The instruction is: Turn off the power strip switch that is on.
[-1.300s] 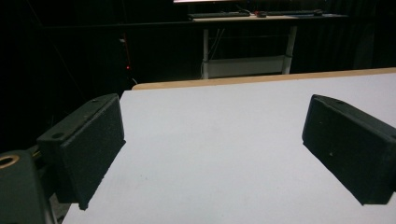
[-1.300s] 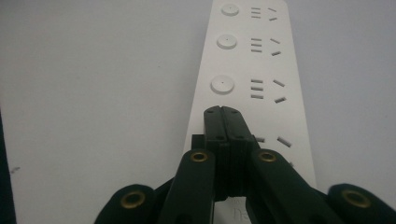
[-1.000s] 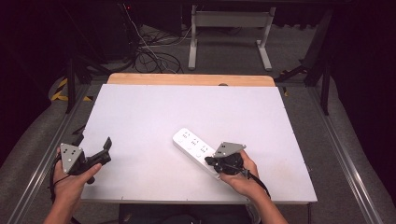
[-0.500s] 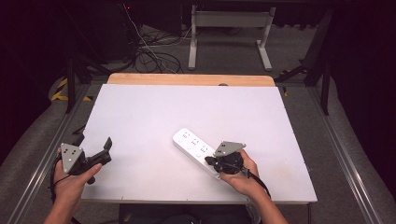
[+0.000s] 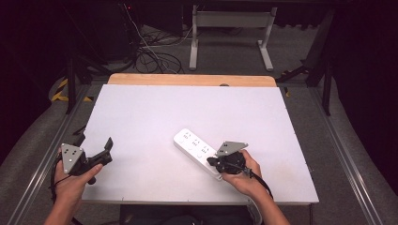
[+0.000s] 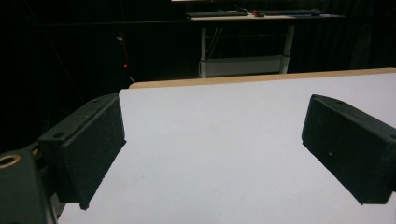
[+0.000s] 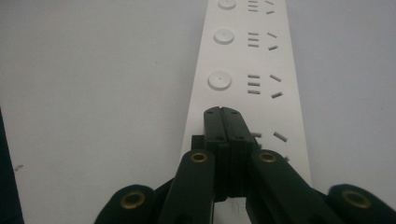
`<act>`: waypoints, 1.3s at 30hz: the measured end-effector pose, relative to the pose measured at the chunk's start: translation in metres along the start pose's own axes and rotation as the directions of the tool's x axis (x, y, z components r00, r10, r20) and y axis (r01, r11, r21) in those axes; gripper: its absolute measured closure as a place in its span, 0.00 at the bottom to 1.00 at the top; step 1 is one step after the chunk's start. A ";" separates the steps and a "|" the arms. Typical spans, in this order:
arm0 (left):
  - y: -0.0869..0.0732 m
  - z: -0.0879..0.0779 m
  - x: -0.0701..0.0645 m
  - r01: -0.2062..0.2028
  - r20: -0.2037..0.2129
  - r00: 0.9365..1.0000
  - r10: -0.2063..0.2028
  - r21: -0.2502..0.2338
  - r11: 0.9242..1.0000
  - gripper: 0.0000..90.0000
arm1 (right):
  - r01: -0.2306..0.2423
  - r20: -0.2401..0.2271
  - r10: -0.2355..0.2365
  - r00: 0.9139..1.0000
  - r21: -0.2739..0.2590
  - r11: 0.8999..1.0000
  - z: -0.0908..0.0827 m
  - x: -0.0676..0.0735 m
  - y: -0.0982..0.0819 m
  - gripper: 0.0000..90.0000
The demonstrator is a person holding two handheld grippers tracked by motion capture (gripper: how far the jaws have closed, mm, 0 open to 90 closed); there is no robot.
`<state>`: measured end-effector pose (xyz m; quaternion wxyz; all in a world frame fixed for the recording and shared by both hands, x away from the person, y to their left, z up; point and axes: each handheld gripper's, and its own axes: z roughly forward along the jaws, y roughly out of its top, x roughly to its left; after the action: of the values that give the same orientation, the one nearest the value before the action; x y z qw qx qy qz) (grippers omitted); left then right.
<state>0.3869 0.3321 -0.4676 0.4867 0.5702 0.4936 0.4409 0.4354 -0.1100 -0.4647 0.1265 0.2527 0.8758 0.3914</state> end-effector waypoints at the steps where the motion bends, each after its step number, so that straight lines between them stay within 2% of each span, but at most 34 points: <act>1: 0.000 0.000 0.000 -0.001 0.000 1.000 0.001 0.000 1.000 0.07 | 0.000 -0.001 0.000 1.000 0.002 1.000 0.000 0.000 0.000 1.00; 7: 0.000 0.000 0.000 0.001 0.004 1.000 -0.001 0.002 1.000 0.07 | 0.002 0.003 -0.002 1.000 0.009 1.000 -0.001 0.000 0.001 1.00; 9: 0.000 0.001 0.000 -0.002 0.006 1.000 0.002 0.004 1.000 0.07 | -0.006 0.020 0.006 1.000 0.009 1.000 -0.002 -0.003 0.001 1.00; 12: 0.000 0.001 0.000 -0.004 0.006 1.000 0.004 0.005 1.000 0.07 | -0.012 0.005 0.012 1.000 -0.002 1.000 -0.002 -0.005 -0.001 1.00; 19: 0.000 0.001 0.000 -0.006 0.006 1.000 0.006 0.003 1.000 0.07 | -0.004 0.017 0.004 1.000 -0.009 1.000 -0.003 -0.006 -0.001 1.00; 22: 0.000 0.001 0.000 -0.004 0.005 1.000 0.004 0.005 1.000 0.07 | -0.026 0.033 0.030 0.999 -0.095 0.995 -0.014 -0.012 0.000 1.00; 24: 0.000 0.001 0.000 -0.004 0.005 1.000 0.004 0.004 1.000 0.07 | -0.035 0.045 0.042 0.998 -0.159 0.987 -0.023 -0.018 0.000 1.00; 26: 0.000 0.001 0.000 -0.004 0.004 1.000 0.004 0.004 1.000 0.07 | -0.039 0.049 0.048 0.998 -0.178 0.983 -0.026 -0.020 -0.001 1.00; 27: 0.000 0.001 0.000 -0.005 0.007 1.000 0.005 0.004 1.000 0.07 | -0.047 0.058 0.060 0.997 -0.210 0.977 -0.031 -0.024 -0.002 1.00; 28: 0.000 0.002 0.000 -0.005 0.008 1.000 0.005 0.004 1.000 0.07 | -0.059 0.067 0.079 0.995 -0.260 0.964 -0.038 -0.030 -0.005 1.00; 29: 0.000 0.002 0.000 -0.005 0.008 1.000 0.005 0.004 1.000 0.07 | -0.059 0.067 0.079 0.995 -0.260 0.964 -0.038 -0.030 -0.005 1.00; 30: 0.000 0.002 0.000 -0.005 0.008 1.000 0.005 0.004 1.000 0.07 | -0.060 0.071 0.084 0.994 -0.282 0.957 -0.041 -0.032 -0.006 1.00; 31: 0.000 0.002 0.000 -0.006 0.007 1.000 0.006 0.004 1.000 0.07 | -0.054 0.081 0.090 0.993 -0.367 0.929 -0.051 -0.039 -0.011 1.00; 32: 0.000 0.002 -0.001 -0.004 0.006 1.000 0.004 0.004 1.000 0.07 | -0.055 0.084 0.096 0.992 -0.392 0.918 -0.055 -0.041 -0.013 1.00; 34: 0.000 0.002 0.000 -0.004 0.008 1.000 0.004 0.004 1.000 0.07 | -0.059 0.093 0.113 0.989 -0.456 0.888 -0.064 -0.047 -0.019 1.00; 35: 0.000 0.002 0.000 -0.004 0.008 1.000 0.004 0.003 1.000 0.07 | -0.059 0.093 0.113 0.989 -0.456 0.888 -0.064 -0.047 -0.019 1.00; 36: 0.000 0.002 0.000 -0.004 0.008 1.000 0.004 0.004 1.000 0.07 | -0.071 0.095 0.142 0.985 -0.529 0.846 -0.074 -0.055 -0.028 1.00; 37: 0.000 0.001 0.000 -0.004 0.008 1.000 0.004 0.003 1.000 0.07 | -0.076 0.099 0.155 0.983 -0.548 0.833 -0.078 -0.057 -0.031 1.00; 38: 0.000 0.001 0.000 -0.004 0.009 1.000 0.004 0.004 1.000 0.07 | -0.086 0.099 0.173 0.980 -0.574 0.814 -0.082 -0.061 -0.036 1.00; 39: 0.000 0.001 0.000 -0.003 0.007 1.000 0.003 0.004 1.000 0.07 | -0.090 0.104 0.187 0.977 -0.594 0.799 -0.087 -0.065 -0.040 1.00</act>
<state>0.3881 0.3317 -0.4677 0.4868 0.5735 0.4919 0.4384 0.4399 -0.2223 -0.4359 0.2378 0.2949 0.6787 0.6291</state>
